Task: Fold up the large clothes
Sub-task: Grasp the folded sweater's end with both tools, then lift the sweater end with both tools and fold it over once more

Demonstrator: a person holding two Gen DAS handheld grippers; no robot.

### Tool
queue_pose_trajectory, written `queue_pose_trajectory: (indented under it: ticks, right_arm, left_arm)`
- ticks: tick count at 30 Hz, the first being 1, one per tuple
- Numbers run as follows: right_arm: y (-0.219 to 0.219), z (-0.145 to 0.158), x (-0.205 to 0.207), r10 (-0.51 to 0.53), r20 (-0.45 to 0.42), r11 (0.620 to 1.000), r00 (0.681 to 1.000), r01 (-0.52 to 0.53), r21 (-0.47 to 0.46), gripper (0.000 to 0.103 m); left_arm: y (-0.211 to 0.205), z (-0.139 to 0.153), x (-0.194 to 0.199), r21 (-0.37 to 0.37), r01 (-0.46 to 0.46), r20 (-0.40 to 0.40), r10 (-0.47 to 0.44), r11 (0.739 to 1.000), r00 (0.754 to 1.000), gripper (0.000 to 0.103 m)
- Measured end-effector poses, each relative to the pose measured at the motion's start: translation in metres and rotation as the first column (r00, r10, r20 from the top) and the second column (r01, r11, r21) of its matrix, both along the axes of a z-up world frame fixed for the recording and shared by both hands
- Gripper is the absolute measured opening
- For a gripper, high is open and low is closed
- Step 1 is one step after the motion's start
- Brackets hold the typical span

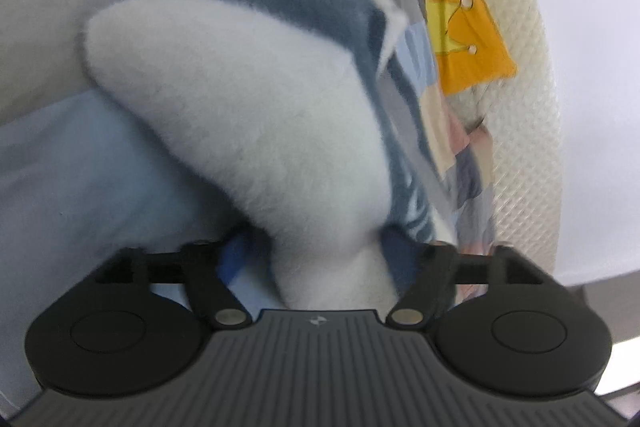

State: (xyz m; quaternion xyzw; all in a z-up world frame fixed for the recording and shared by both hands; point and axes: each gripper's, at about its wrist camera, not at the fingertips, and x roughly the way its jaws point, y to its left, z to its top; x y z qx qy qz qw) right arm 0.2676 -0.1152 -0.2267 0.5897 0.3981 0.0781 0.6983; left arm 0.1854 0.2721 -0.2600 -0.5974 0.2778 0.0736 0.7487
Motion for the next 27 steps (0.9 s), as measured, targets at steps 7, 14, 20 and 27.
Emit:
queue_pose_trajectory:
  ticks: [7, 14, 20, 27]
  right_arm:
    - [-0.005, 0.001, -0.004, -0.069, -0.018, 0.998, 0.997, 0.069, 0.000, 0.088]
    - [-0.022, -0.006, -0.006, -0.126, -0.029, 0.992, 0.992, 0.127, 0.007, 0.088]
    - [-0.022, -0.009, -0.002, -0.122, -0.041, 0.992, 0.992, 0.123, 0.015, 0.088]
    - [-0.024, -0.014, 0.005, -0.129, -0.043, 0.992, 0.991, 0.130, 0.003, 0.088]
  left_arm:
    - [0.011, 0.002, -0.007, -0.051, -0.079, 0.060, 0.082, 0.996, 0.995, 0.087]
    - [0.025, -0.009, 0.002, -0.081, -0.146, 0.036, 0.150, 0.986, 0.988, 0.086]
    - [0.027, -0.010, 0.012, -0.036, -0.128, 0.010, 0.129, 0.991, 0.992, 0.086]
    - [0.030, -0.016, 0.023, 0.005, -0.137, -0.026, 0.137, 0.991, 0.990, 0.085]
